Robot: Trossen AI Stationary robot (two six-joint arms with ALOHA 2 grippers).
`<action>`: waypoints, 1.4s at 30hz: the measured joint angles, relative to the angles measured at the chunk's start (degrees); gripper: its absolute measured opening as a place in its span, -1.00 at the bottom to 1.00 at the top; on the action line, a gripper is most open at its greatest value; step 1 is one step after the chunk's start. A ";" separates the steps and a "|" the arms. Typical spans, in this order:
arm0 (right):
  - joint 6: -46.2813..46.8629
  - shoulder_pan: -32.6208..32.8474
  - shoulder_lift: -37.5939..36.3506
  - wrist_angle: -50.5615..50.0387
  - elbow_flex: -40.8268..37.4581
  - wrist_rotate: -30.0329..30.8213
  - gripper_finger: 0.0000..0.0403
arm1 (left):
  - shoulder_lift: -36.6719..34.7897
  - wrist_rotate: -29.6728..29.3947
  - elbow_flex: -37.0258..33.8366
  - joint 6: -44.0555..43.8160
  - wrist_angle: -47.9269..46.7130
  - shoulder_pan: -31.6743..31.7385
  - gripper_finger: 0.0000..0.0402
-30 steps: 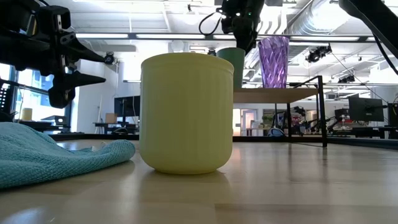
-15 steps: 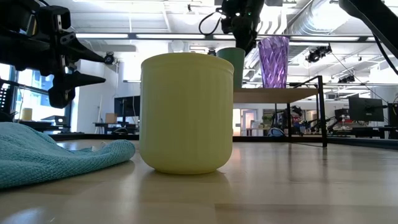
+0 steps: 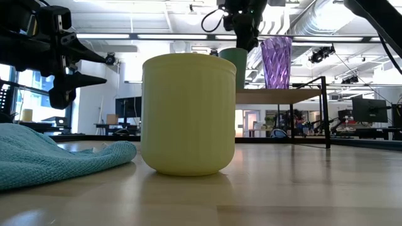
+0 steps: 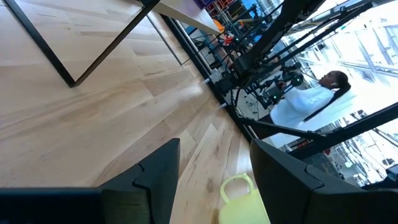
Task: Stack small to large cups/mugs on shelf
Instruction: Put the yellow mug on the shelf
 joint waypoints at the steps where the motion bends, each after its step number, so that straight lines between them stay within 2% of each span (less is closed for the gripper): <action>1: 0.26 -0.16 -0.25 0.17 0.00 -0.28 -0.08 | 0.00 0.00 0.00 0.00 0.00 -0.01 -0.08; 13: 1.76 -0.43 -7.44 3.74 0.00 -2.25 -0.08 | -0.02 -0.02 0.00 0.00 0.02 0.00 -0.08; 25: 3.20 2.14 -19.08 10.07 0.00 -11.32 -0.08 | -0.02 -0.02 0.00 -0.14 0.12 0.00 -0.08; 30: 3.18 4.92 -22.88 9.96 0.00 -14.12 -0.08 | 0.00 0.88 0.00 -0.17 1.30 0.00 -0.08; 38: 3.12 12.52 -25.76 8.99 0.00 -24.88 -0.08 | -0.02 5.99 0.00 1.15 7.47 0.00 -0.08; 42: 3.35 17.06 -25.79 6.95 0.00 -25.42 -0.08 | 0.00 10.15 0.00 2.10 10.94 0.00 -0.08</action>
